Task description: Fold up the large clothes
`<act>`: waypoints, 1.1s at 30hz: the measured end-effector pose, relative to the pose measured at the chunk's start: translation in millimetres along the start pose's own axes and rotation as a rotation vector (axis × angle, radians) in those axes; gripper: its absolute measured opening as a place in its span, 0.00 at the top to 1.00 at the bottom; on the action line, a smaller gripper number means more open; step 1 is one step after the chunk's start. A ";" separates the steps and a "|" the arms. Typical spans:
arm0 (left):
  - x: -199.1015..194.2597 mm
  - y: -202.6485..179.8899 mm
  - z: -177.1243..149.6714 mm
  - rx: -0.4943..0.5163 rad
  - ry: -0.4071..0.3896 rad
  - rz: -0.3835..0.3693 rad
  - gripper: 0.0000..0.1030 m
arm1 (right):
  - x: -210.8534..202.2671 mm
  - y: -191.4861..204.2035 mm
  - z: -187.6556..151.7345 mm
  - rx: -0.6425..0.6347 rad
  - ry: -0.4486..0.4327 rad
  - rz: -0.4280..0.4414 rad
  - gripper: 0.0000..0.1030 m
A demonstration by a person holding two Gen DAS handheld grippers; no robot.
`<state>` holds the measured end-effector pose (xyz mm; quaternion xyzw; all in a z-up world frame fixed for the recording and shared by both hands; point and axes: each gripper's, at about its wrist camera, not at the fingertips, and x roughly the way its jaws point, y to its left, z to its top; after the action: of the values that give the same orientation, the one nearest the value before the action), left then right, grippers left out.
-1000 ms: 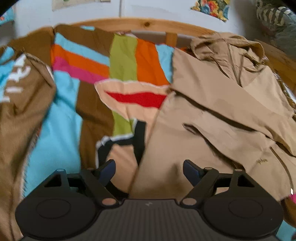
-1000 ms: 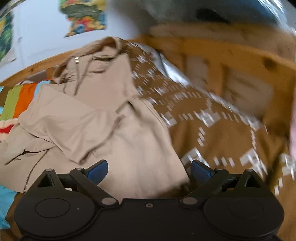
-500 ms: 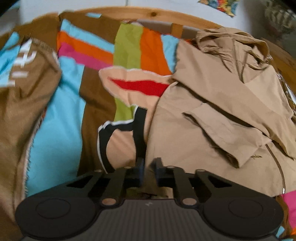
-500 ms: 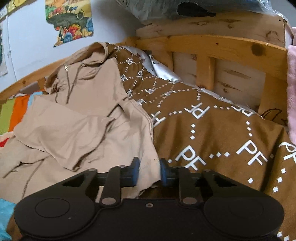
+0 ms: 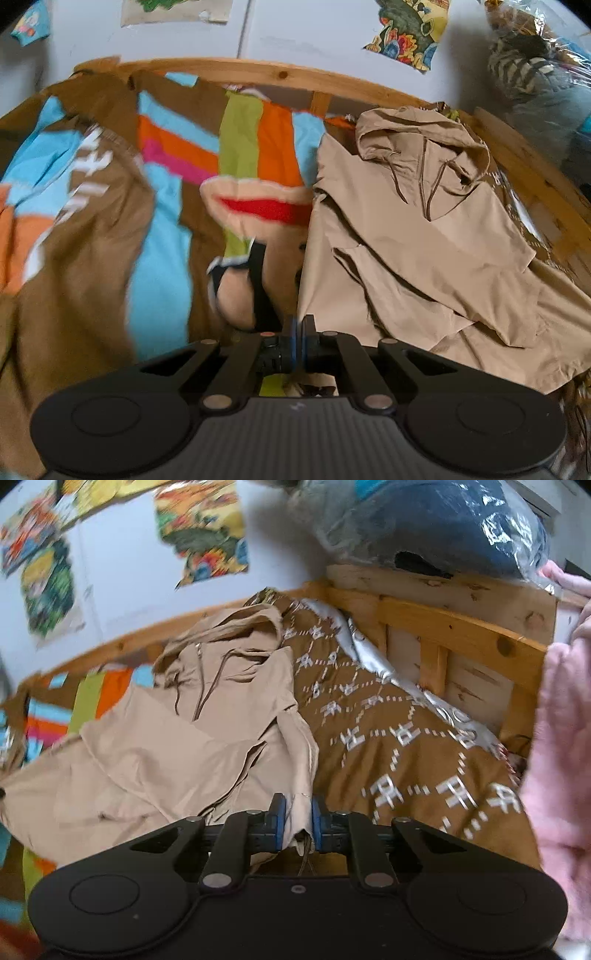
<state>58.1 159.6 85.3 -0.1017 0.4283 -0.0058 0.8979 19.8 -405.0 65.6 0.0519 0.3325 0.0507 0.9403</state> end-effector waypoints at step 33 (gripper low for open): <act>28.2 -62.4 95.8 0.235 0.073 0.066 0.35 | 50.0 71.3 45.6 -0.456 0.024 0.058 0.17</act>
<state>154.5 112.7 134.0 0.0185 0.4603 -0.0299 0.8871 83.0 -330.8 79.3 -0.1529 0.3219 0.1522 0.9218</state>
